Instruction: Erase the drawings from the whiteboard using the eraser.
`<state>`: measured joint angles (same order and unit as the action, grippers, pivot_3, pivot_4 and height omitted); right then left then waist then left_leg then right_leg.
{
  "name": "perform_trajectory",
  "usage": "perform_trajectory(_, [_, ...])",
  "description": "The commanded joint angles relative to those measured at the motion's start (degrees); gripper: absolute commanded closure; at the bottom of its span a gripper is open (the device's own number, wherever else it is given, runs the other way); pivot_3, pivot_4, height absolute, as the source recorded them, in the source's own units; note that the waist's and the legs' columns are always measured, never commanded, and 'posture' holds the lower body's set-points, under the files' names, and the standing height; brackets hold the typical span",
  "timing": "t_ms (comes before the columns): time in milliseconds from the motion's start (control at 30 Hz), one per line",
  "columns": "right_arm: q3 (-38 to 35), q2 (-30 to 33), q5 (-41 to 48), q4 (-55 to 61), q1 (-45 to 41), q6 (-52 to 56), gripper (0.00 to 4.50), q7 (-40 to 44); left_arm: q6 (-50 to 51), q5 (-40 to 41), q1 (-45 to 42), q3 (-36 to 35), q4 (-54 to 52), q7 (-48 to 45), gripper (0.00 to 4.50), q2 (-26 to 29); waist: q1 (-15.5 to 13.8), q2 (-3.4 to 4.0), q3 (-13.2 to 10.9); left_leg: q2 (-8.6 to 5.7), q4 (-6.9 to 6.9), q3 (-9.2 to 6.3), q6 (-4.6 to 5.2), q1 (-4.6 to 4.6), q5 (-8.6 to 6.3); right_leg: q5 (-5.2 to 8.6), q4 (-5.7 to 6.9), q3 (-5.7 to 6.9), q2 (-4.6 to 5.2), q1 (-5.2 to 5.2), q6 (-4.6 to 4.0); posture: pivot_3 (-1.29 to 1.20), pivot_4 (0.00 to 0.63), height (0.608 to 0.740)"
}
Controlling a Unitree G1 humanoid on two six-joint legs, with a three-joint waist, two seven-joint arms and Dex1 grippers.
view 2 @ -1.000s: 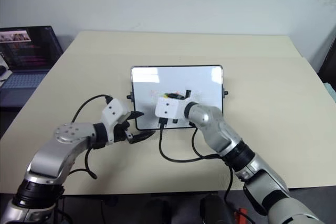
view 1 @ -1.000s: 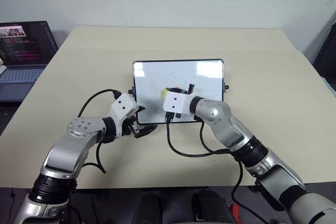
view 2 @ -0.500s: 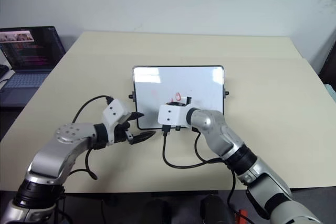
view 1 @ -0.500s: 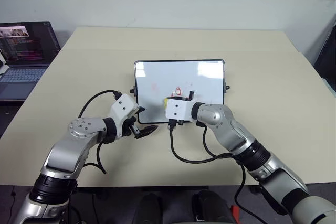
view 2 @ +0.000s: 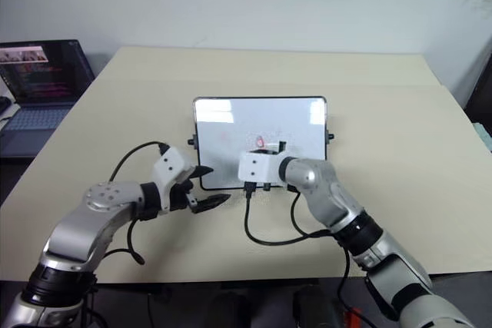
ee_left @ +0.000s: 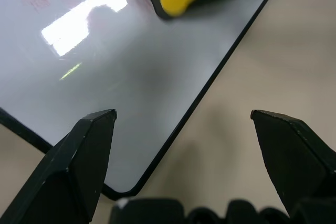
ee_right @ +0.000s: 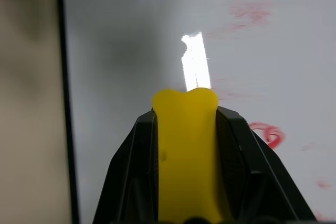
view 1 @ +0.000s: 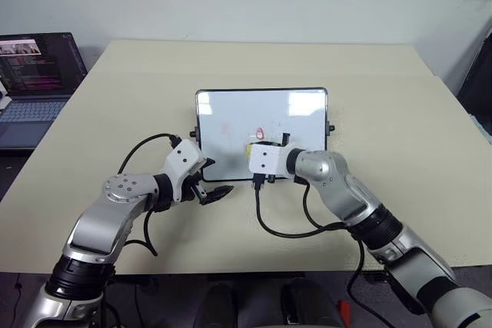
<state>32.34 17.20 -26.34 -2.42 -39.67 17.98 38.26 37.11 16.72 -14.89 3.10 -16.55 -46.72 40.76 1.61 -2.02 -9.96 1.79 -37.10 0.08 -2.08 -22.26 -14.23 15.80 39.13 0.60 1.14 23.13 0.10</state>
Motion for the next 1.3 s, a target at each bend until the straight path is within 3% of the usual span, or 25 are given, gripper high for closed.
perform_trajectory(33, [-3.04, -0.55, -2.21, -3.52, -1.98, 0.61, 3.33, -5.44, -0.23, 0.51, -0.10, -0.59, -2.45, 0.17, 0.00, 0.17, 0.01, 0.00, 0.00, 0.00, 0.00, 0.01, 0.01, 0.03, 0.01, -0.02, 0.00, 0.00, -0.01, -0.01, -0.03, 0.00, 0.150, 0.740])
perform_trajectory(267, [-4.38, -0.01, -2.03, -5.59, -3.89, -0.69, 3.34, -8.37, -0.44, 0.56, -0.40, -0.52, -2.15, -0.03, 0.00, 0.06, -0.11, 0.00, 0.00, 0.00, 0.01, 0.02, 0.00, 0.06, 0.10, -0.09, -0.02, -0.02, -0.04, -0.02, -0.11, 0.00, 0.150, 0.740])
perform_trajectory(533, [-1.48, 1.28, -0.89, -2.89, -0.08, 2.44, 3.34, 0.53, -0.33, 0.73, -1.18, -0.41, -2.06, 0.10, 0.00, -0.41, -0.07, -0.01, 0.01, 0.00, 0.05, 0.03, 0.00, 0.06, 0.09, -0.09, -0.06, -0.02, -0.03, -0.03, -0.10, 0.00, 0.150, 0.740])
perform_trajectory(967, [-7.26, 0.06, -0.99, -6.94, -5.67, -0.26, 3.34, -7.95, -0.56, 0.45, -3.83, 0.31, -1.15, -0.04, 0.00, -1.48, -0.04, -0.01, 0.01, -0.01, 0.05, 0.04, 0.02, 0.11, 0.13, -0.11, -0.05, -0.04, -0.05, -0.05, -0.06, 0.00, 0.150, 0.740])
perform_trajectory(1300, [-3.05, 3.85, -0.99, -2.68, -0.42, 3.29, 3.34, 4.63, -0.40, 0.61, -3.65, 0.34, -1.47, 0.07, 0.00, -1.56, 0.02, -0.05, 0.03, 0.01, 0.07, 0.05, 0.02, 0.20, 0.13, 0.01, -0.09, -0.04, -0.03, -0.13, 0.14, 0.00, 0.150, 0.740])
